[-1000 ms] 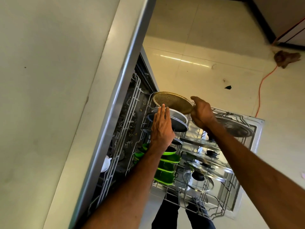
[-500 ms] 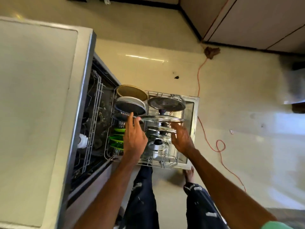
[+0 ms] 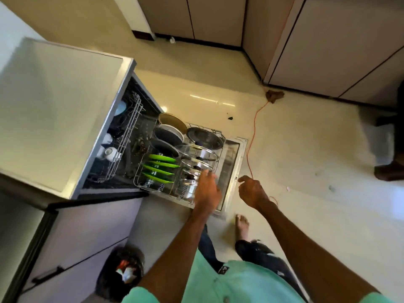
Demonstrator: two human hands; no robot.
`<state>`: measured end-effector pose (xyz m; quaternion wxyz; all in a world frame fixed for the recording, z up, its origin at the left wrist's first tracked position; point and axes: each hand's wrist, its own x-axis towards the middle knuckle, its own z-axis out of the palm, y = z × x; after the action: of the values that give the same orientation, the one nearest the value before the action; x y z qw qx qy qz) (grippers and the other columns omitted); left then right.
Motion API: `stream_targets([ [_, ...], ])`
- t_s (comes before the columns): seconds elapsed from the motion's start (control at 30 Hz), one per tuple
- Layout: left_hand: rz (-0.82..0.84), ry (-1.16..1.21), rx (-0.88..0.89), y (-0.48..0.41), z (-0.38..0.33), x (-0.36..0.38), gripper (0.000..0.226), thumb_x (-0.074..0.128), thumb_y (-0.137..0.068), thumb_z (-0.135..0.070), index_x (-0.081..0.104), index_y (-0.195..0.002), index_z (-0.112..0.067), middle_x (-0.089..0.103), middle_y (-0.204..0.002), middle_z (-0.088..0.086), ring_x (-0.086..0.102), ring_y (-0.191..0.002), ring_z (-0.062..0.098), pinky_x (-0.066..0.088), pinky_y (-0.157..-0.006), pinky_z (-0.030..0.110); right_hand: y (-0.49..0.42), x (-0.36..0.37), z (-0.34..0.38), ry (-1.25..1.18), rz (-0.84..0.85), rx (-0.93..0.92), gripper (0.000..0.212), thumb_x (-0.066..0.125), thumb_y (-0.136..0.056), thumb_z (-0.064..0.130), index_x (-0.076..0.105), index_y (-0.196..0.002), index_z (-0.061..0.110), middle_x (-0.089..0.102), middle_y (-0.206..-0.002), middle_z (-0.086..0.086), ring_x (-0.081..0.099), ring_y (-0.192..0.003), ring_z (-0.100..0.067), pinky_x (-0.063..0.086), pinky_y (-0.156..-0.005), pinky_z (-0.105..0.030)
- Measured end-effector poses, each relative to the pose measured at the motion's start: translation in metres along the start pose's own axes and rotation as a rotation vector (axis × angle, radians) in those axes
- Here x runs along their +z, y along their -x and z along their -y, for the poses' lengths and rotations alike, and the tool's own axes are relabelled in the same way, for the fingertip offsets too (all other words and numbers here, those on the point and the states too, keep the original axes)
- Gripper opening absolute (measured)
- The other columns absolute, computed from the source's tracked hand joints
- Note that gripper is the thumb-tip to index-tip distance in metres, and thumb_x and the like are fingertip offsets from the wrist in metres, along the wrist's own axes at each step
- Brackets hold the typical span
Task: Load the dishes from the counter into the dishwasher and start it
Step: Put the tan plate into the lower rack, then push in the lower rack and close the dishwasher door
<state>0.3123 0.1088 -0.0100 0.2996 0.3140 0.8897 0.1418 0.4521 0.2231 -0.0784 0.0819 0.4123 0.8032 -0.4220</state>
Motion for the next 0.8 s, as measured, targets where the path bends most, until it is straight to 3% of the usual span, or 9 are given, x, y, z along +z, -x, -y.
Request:
stream_targets([
  [0.07,-0.029,0.049,-0.03,0.013,-0.017,0.001,0.032,0.063,-0.088,-0.013,0.058,-0.119,-0.015,0.051,-0.131,0.005,0.055,-0.114,0.018,0.055,-0.089,0.034,0.005,-0.028,0.006,0.033,0.006,0.024,0.024,0.056,-0.09,0.015,0.069,-0.109,0.009,0.07,-0.109,-0.013,0.07,-0.087,-0.035,0.057,-0.079,-0.033],
  [0.17,-0.059,0.13,-0.08,0.017,-0.033,-0.003,0.026,0.062,-0.089,-0.014,0.059,-0.115,-0.013,0.055,-0.122,0.004,0.055,-0.107,0.015,0.054,-0.086,0.029,0.005,-0.051,0.016,0.071,0.161,0.174,0.035,0.048,-0.096,0.016,0.059,-0.129,0.018,0.063,-0.122,-0.011,0.06,-0.114,-0.033,0.047,-0.097,-0.031],
  [0.4,-0.097,0.295,-0.274,-0.001,-0.039,0.01,0.033,0.062,-0.09,-0.017,0.06,-0.123,-0.013,0.058,-0.121,0.004,0.057,-0.105,0.014,0.048,-0.079,0.025,-0.018,-0.069,0.015,0.088,0.232,0.055,0.022,0.059,-0.092,0.005,0.071,-0.11,0.005,0.069,-0.118,-0.007,0.067,-0.089,-0.019,0.048,-0.069,-0.013],
  [0.53,-0.091,0.389,-0.405,-0.016,-0.038,0.017,0.037,0.061,-0.088,-0.018,0.06,-0.125,-0.013,0.059,-0.124,0.004,0.059,-0.111,0.019,0.049,-0.083,0.029,-0.049,-0.074,0.019,0.099,0.293,0.061,0.021,0.058,-0.094,0.008,0.068,-0.112,0.009,0.068,-0.118,-0.012,0.065,-0.107,-0.027,0.043,-0.08,-0.017],
  [0.67,-0.119,0.597,-0.559,-0.044,-0.038,0.02,0.046,0.064,-0.088,-0.022,0.057,-0.13,-0.006,0.062,-0.127,0.009,0.061,-0.114,0.025,0.053,-0.085,0.032,-0.088,-0.084,0.032,0.057,0.279,0.046,0.019,0.065,-0.089,0.003,0.071,-0.108,0.002,0.07,-0.106,-0.014,0.066,-0.091,-0.026,0.042,-0.066,-0.001],
  [0.7,-0.137,0.653,-0.618,-0.056,-0.036,0.023,0.044,0.063,-0.088,-0.015,0.057,-0.13,-0.004,0.064,-0.127,0.013,0.063,-0.114,0.028,0.054,-0.08,0.029,-0.101,-0.084,0.036,0.022,0.288,0.043,0.017,0.066,-0.089,0.004,0.071,-0.105,0.006,0.072,-0.106,-0.014,0.069,-0.093,-0.028,0.049,-0.073,-0.006],
  [0.73,-0.145,0.728,-0.685,-0.067,-0.034,0.026,0.042,0.061,-0.087,-0.008,0.059,-0.128,-0.001,0.065,-0.125,0.017,0.064,-0.113,0.03,0.056,-0.075,0.03,-0.113,-0.084,0.039,-0.013,0.305,0.064,0.015,0.066,-0.089,0.008,0.071,-0.102,0.013,0.073,-0.106,-0.013,0.07,-0.096,-0.029,0.056,-0.083,-0.021],
  [0.8,-0.151,0.89,-0.807,-0.091,-0.027,0.037,0.038,0.057,-0.087,-0.005,0.062,-0.125,-0.002,0.069,-0.117,0.019,0.068,-0.107,0.031,0.059,-0.078,0.034,-0.14,-0.077,0.041,-0.046,0.344,0.114,0.013,0.064,-0.088,0.014,0.068,-0.091,0.027,0.074,-0.106,-0.008,0.07,-0.1,-0.028,0.058,-0.091,-0.046],
])
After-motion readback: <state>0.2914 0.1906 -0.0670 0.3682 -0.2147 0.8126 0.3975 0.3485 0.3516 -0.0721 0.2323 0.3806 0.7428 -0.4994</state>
